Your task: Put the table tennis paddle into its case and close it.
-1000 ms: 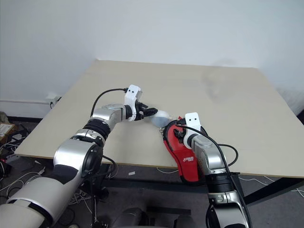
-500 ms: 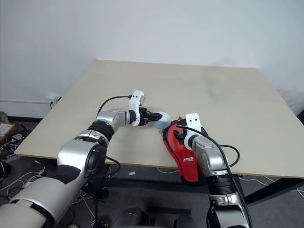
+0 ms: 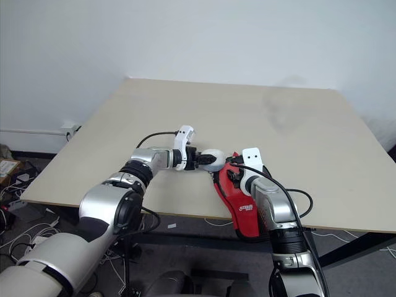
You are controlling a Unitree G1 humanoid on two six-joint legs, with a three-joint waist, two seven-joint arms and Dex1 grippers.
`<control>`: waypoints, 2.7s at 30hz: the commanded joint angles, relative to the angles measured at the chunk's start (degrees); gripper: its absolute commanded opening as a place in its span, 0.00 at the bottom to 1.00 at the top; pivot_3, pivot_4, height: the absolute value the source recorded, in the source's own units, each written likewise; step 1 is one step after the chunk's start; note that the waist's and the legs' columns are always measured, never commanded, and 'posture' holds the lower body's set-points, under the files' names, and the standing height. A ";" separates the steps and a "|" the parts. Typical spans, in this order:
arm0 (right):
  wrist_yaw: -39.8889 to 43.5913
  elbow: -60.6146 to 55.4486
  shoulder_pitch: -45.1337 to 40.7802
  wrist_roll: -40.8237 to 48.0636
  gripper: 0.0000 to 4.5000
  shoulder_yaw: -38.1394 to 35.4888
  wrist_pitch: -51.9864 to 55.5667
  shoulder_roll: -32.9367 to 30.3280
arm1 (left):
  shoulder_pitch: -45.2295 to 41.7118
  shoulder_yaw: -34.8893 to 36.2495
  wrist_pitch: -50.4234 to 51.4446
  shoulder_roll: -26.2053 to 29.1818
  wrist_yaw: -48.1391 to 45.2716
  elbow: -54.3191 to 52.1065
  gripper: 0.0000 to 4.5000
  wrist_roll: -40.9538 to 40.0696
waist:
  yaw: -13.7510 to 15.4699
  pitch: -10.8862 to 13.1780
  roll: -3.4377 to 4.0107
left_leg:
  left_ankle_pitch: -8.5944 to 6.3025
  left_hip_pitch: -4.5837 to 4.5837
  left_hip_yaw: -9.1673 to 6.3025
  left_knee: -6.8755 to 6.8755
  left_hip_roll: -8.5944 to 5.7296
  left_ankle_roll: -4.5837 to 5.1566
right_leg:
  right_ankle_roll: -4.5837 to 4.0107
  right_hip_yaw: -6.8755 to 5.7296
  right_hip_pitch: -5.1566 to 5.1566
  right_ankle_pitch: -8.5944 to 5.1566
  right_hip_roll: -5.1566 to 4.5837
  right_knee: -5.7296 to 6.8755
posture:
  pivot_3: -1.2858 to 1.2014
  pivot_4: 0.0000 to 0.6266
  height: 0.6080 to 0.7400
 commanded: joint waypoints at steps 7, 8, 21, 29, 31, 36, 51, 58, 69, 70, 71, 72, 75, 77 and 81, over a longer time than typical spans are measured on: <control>-0.19 0.05 3.39 0.18 0.63 2.08 7.00 -0.17 | -1.92 0.71 -2.53 -0.89 4.33 0.05 0.01 0.16 | 0.02 -0.07 -0.10 | 0.00 0.00 -0.08 0.00 -0.05 0.00 | 0.00 -0.08 0.03 0.00 -0.05 0.00 | 0.52 0.00 0.81; -0.24 -0.09 3.57 0.10 0.63 2.31 7.49 -0.23 | -2.48 1.39 -2.83 -0.84 5.45 0.20 0.01 -0.22 | 0.00 -0.08 -0.11 | 0.00 0.00 -0.09 0.00 -0.05 0.00 | 0.00 -0.09 0.03 0.00 -0.06 0.00 | 0.52 0.00 0.81; -1.30 -3.57 6.35 -0.17 0.63 4.14 10.81 0.58 | -7.58 6.82 -7.56 -3.25 15.34 2.31 0.01 -1.60 | -0.04 -0.17 -0.26 | 0.00 0.00 -0.07 0.00 -0.02 0.00 | 0.00 -0.12 0.00 0.00 -0.06 0.01 | 0.52 0.00 0.81; -1.98 -6.88 9.04 -0.20 0.63 4.56 12.20 0.78 | -10.54 9.48 -10.97 -5.38 21.12 3.23 0.01 -0.71 | -0.03 -0.21 -0.33 | -0.01 0.00 -0.07 0.00 -0.02 -0.01 | 0.00 -0.16 0.00 0.00 -0.08 0.00 | 0.52 0.00 0.81; -2.15 -7.74 9.56 -0.18 0.63 4.65 12.59 0.86 | -10.83 10.16 -11.47 -5.90 22.47 3.39 0.01 -0.84 | -0.05 -0.21 -0.33 | -0.01 0.00 -0.06 -0.01 -0.02 -0.02 | 0.00 -0.16 -0.01 0.00 -0.08 0.01 | 0.52 0.00 0.81; -2.45 -9.63 10.87 -0.30 0.63 5.03 13.39 0.76 | -10.85 9.88 -14.56 -8.49 23.93 3.51 0.01 0.22 | 0.01 -0.22 -0.33 | -0.01 0.00 -0.06 -0.01 -0.03 -0.02 | 0.00 -0.19 0.00 0.00 -0.10 0.00 | 0.52 0.00 0.81; -0.59 -12.52 11.60 0.41 0.63 5.71 12.04 -1.25 | -4.20 -1.56 -23.06 -12.25 3.23 3.04 0.01 9.65 | 0.09 -0.24 -0.30 | -0.02 -0.01 -0.06 0.00 -0.08 0.00 | 0.00 -0.27 0.03 0.00 -0.12 -0.02 | 0.52 0.00 0.81; 2.24 -12.48 10.23 0.71 0.63 7.25 11.42 -3.13 | -3.03 -1.46 -22.05 -10.70 2.94 2.90 0.38 9.03 | -0.02 -0.24 -0.31 | -0.03 -0.01 -0.05 -0.01 -0.04 0.02 | 0.00 -0.26 0.02 0.00 -0.12 -0.02 | 0.52 0.00 0.81; 5.42 -13.74 9.14 1.42 0.63 6.83 11.37 -4.64 | -5.07 0.68 -20.65 -6.04 -3.19 1.79 0.54 6.09 | -0.08 -0.23 -0.30 | -0.03 0.00 -0.01 -0.01 0.03 0.01 | 0.00 -0.28 -0.02 0.00 -0.10 -0.02 | 0.52 0.00 0.81; 5.68 -13.85 9.17 1.39 0.63 6.90 11.17 -4.88 | -5.32 1.13 -20.32 -5.53 -4.23 1.68 0.54 5.61 | -0.08 -0.23 -0.30 | -0.03 -0.01 0.00 -0.02 0.03 0.01 | 0.00 -0.28 -0.03 0.00 -0.10 -0.02 | 0.52 0.00 0.81; 5.90 -13.90 9.19 1.42 0.63 6.87 11.04 -5.06 | -5.59 1.50 -20.14 -4.89 -5.47 1.50 0.54 5.11 | -0.08 -0.23 -0.30 | -0.03 -0.01 0.00 -0.01 0.03 0.01 | 0.00 -0.28 -0.02 0.00 -0.10 -0.02 | 0.52 0.00 0.81; 6.09 -13.97 9.23 1.46 0.63 6.82 10.94 -5.21 | -5.86 1.82 -19.96 -4.23 -7.02 1.29 0.54 4.57 | -0.08 -0.23 -0.30 | -0.03 -0.01 0.00 -0.01 0.03 0.01 | 0.00 -0.28 -0.02 0.00 -0.10 -0.02 | 0.52 0.00 0.81; 7.12 -14.76 9.41 2.27 0.63 6.17 10.46 -5.17 | -6.91 2.34 -18.72 -1.86 -12.34 0.39 0.54 3.08 | -0.11 -0.23 -0.30 | -0.03 -0.01 0.01 -0.01 0.03 0.01 | 0.00 -0.28 -0.02 0.00 -0.10 -0.03 | 0.52 0.00 0.81; 7.51 -15.75 9.47 2.79 0.63 5.22 9.89 -4.90 | -7.06 1.70 -17.46 0.14 -17.34 -0.59 0.54 2.56 | -0.12 -0.23 -0.30 | -0.03 -0.01 0.01 -0.01 0.03 0.01 | 0.00 -0.28 -0.02 0.00 -0.10 -0.03 | 0.52 0.00 0.81; 7.09 -15.22 9.21 2.89 0.63 3.12 6.99 -4.74 | -4.31 -0.95 -18.09 4.04 -24.99 -4.45 0.54 3.34 | -0.15 -0.23 -0.29 | -0.02 -0.01 0.03 -0.02 0.04 0.01 | 0.00 -0.28 -0.03 0.00 -0.09 -0.03 | 0.52 0.00 0.81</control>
